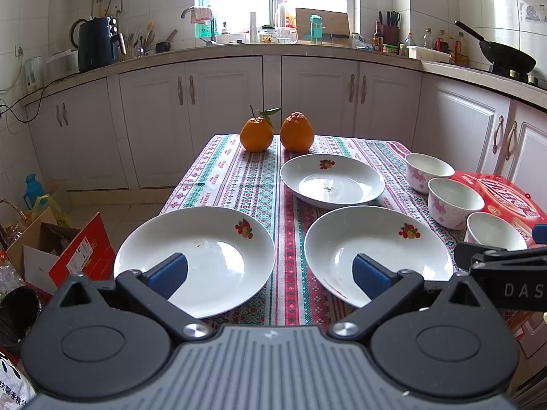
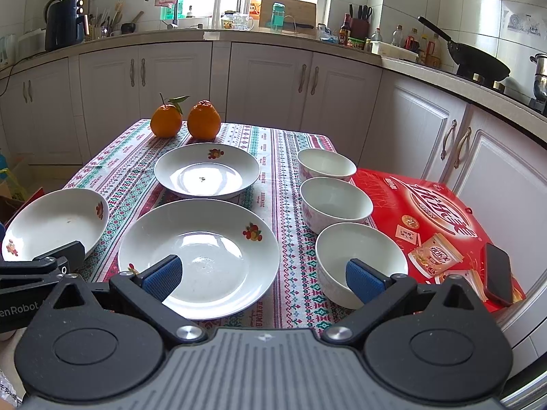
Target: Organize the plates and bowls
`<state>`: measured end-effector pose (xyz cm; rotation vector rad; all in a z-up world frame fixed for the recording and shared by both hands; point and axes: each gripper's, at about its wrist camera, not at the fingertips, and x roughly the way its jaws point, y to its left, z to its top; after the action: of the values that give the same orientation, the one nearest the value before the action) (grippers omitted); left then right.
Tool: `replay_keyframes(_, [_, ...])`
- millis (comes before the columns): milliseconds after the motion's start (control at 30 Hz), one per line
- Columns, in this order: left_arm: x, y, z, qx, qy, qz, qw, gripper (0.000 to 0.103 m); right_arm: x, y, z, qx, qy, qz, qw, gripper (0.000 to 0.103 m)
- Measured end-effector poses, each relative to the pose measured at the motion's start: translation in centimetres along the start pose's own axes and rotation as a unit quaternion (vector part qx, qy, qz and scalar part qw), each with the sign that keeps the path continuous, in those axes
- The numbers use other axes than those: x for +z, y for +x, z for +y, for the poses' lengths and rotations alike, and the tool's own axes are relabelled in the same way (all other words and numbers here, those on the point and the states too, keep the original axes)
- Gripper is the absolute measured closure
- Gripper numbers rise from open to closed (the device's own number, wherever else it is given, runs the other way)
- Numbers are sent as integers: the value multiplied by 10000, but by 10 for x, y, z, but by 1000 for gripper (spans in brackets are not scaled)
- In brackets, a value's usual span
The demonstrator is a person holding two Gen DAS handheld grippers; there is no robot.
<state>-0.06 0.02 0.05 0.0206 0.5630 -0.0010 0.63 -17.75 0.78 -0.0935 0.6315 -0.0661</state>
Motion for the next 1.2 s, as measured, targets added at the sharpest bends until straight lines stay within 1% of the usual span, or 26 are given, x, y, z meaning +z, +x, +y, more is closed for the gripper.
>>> replay_keyframes(1200, [0,0,1,14,1,-7,10000,1,0,-1,1,-47,-27,-32,10000,0])
